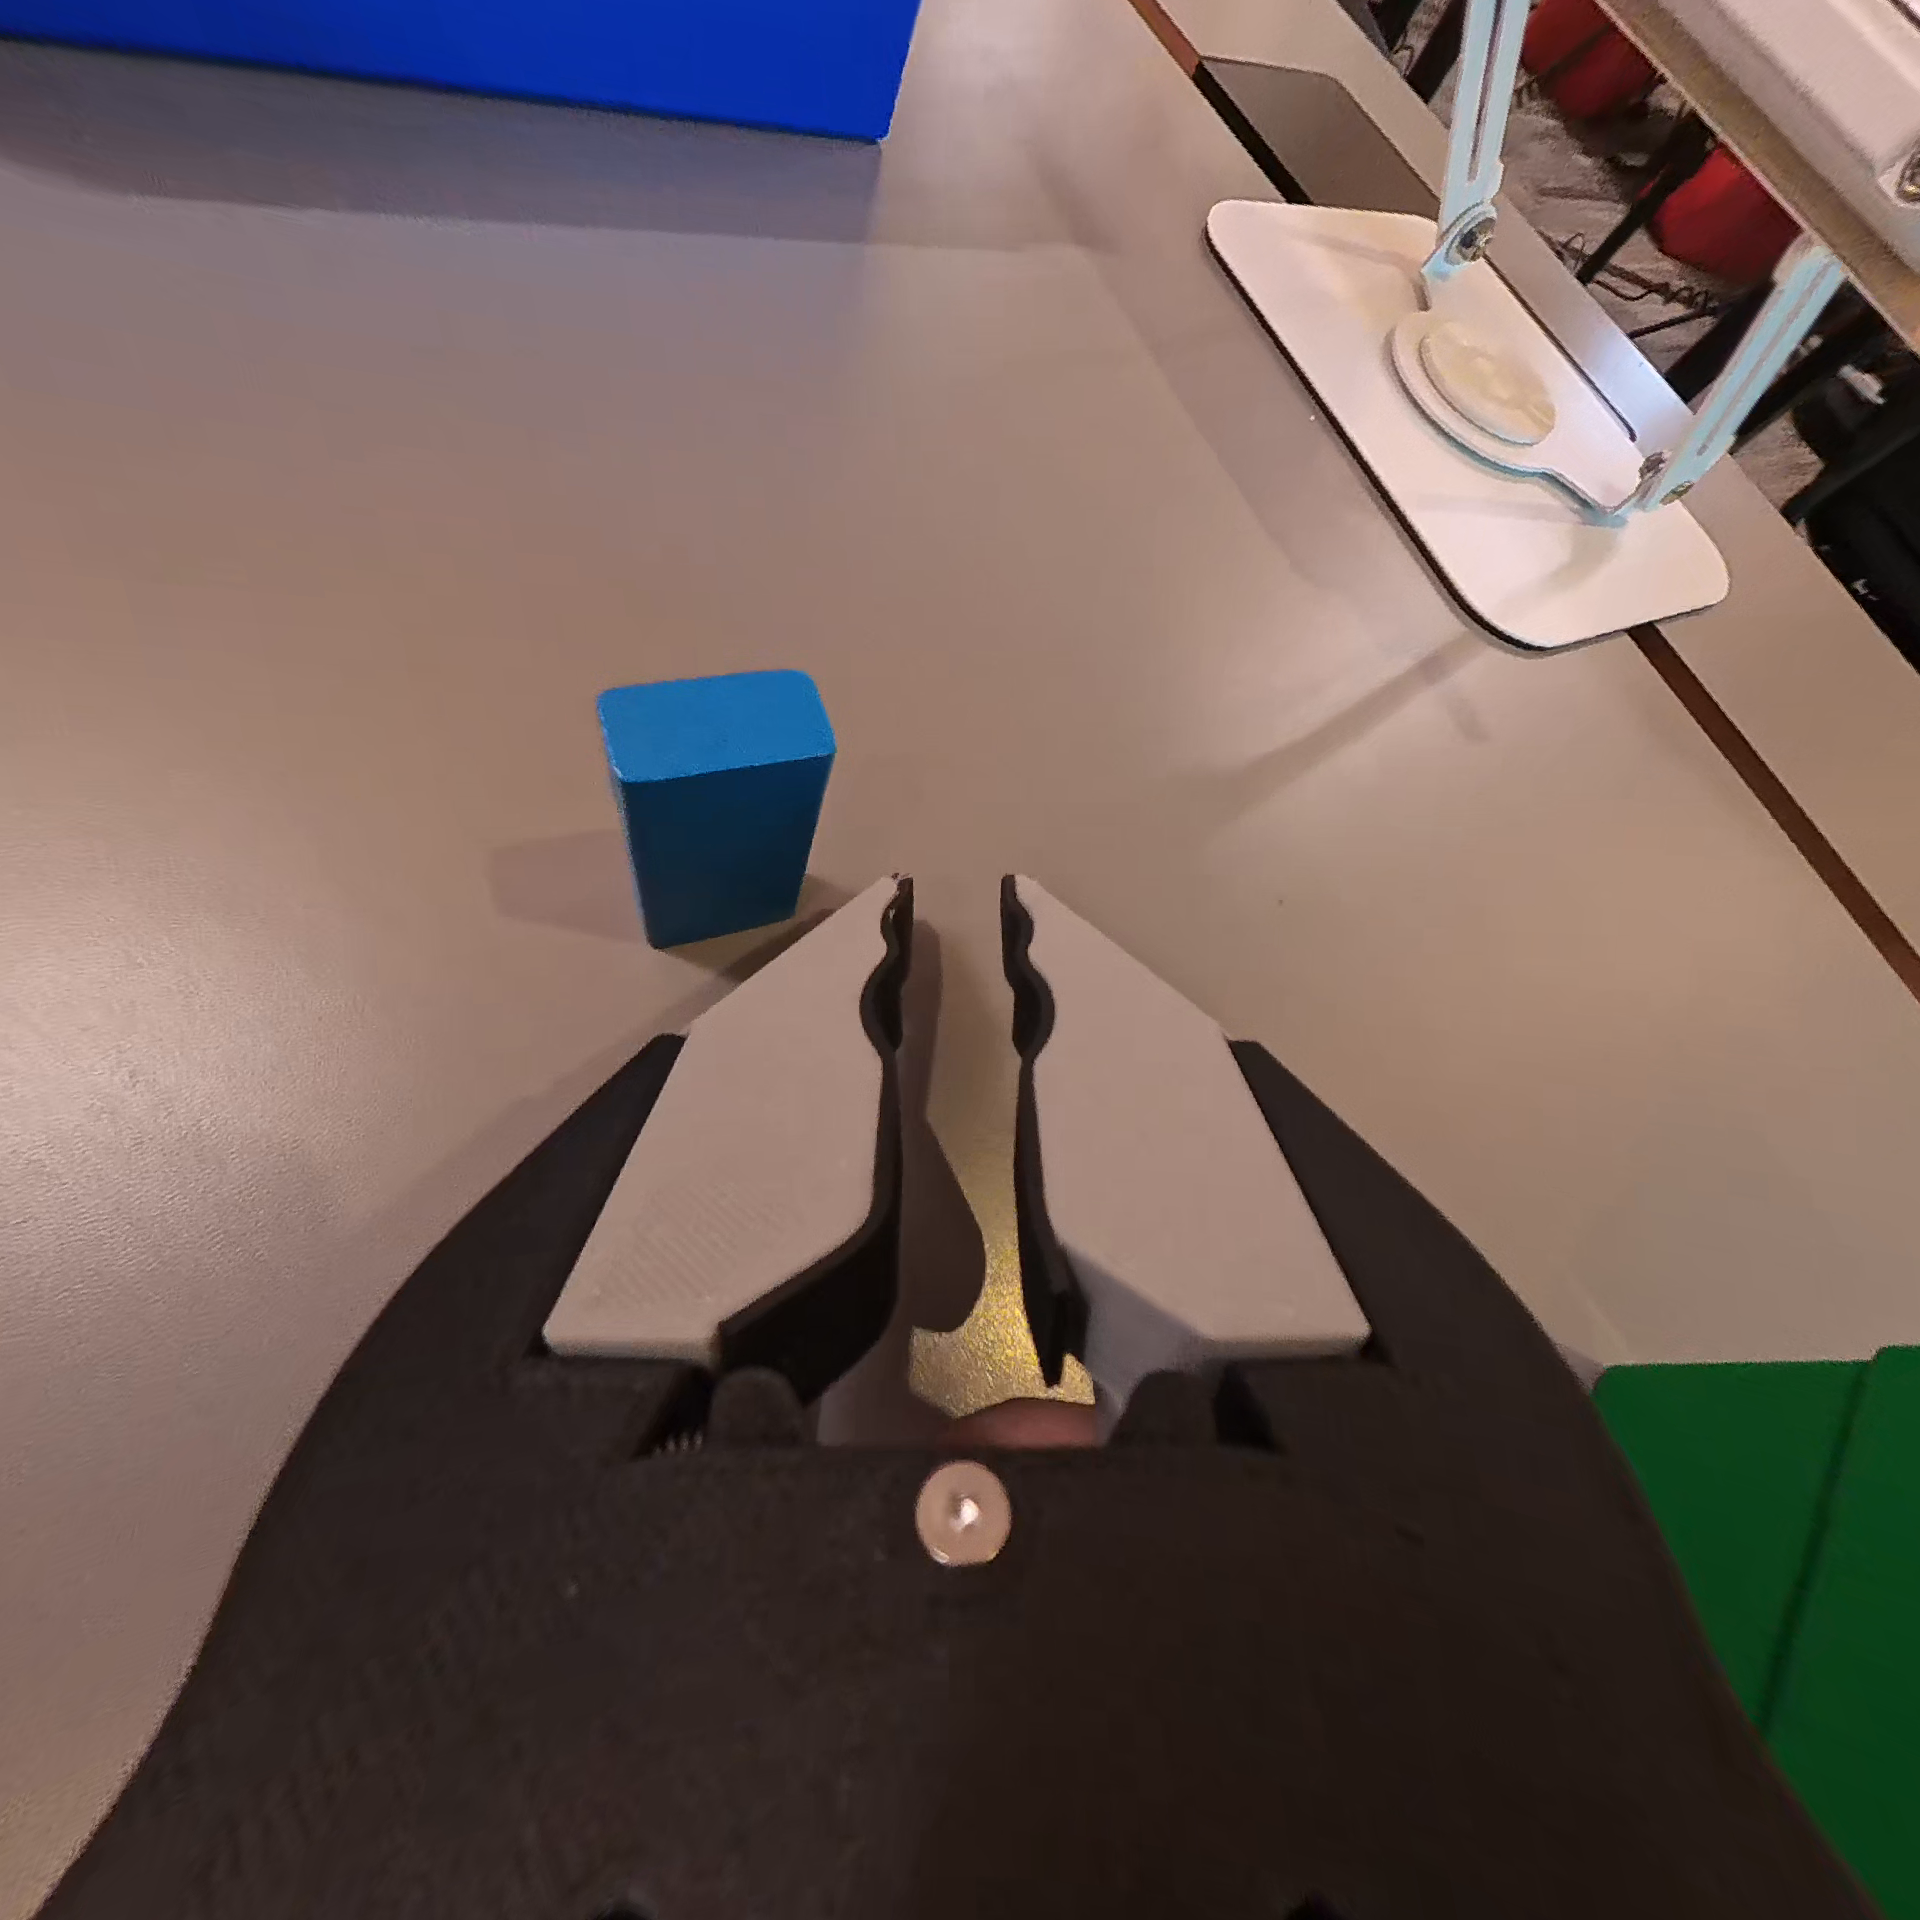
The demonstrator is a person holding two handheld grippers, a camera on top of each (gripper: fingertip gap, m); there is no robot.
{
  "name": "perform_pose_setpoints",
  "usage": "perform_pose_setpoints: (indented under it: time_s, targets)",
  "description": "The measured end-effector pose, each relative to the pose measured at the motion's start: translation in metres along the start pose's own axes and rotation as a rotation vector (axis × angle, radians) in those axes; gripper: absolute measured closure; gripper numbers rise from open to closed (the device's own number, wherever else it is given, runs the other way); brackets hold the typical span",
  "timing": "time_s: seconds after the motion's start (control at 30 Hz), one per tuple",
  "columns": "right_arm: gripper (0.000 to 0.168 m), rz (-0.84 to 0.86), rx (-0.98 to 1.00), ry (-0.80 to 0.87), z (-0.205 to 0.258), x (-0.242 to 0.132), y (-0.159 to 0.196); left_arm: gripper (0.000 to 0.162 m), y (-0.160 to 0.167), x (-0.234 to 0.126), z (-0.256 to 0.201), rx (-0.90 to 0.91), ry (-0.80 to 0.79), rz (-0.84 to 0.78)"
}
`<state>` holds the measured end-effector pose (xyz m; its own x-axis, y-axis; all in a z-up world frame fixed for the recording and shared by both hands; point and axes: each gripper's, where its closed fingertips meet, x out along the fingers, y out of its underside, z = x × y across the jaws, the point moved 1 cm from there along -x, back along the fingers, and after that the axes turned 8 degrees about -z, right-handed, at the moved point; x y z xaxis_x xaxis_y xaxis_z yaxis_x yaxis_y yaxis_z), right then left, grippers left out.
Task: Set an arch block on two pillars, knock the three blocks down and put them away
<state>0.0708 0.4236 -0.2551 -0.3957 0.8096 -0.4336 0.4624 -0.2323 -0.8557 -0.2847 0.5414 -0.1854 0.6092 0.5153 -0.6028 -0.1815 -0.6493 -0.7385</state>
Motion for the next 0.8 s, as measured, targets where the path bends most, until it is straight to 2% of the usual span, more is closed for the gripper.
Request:
perform_pose_setpoints:
  time_s: [0.1, 0.2, 0.4, 0.5, 0.6, 0.67, 0.8]
  targets:
    - [0.154, 0.015, -0.008, -0.002, 0.001, 0.002, 0.001, 0.109, 0.019, 0.007, 0.038, -0.103, -0.145, 0.160]
    - [0.154, 0.012, -0.016, 0.002, 0.002, 0.001, 0.001, 0.097, 0.025, 0.006, 0.054, -0.070, -0.244, 0.252]
    - [0.153, 0.005, -0.021, 0.005, 0.001, 0.000, -0.001, 0.088, 0.049, 0.011, 0.055, -0.027, -0.290, 0.409]
    - [0.153, 0.010, -0.034, 0.004, 0.002, 0.000, -0.002, 0.091, 0.061, 0.019, 0.048, -0.064, -0.258, 0.467]
    - [0.153, 0.010, -0.047, 0.011, 0.002, -0.001, -0.002, 0.092, 0.066, 0.024, 0.047, -0.025, -0.288, 0.514]
    - [0.153, 0.007, -0.044, 0.015, 0.001, -0.002, -0.003, 0.096, 0.069, 0.027, 0.045, 0.016, -0.291, 0.552]
    - [0.153, 0.000, -0.037, 0.020, -0.001, -0.003, -0.004, 0.129, 0.062, 0.041, 0.044, 0.170, -0.289, 0.546]
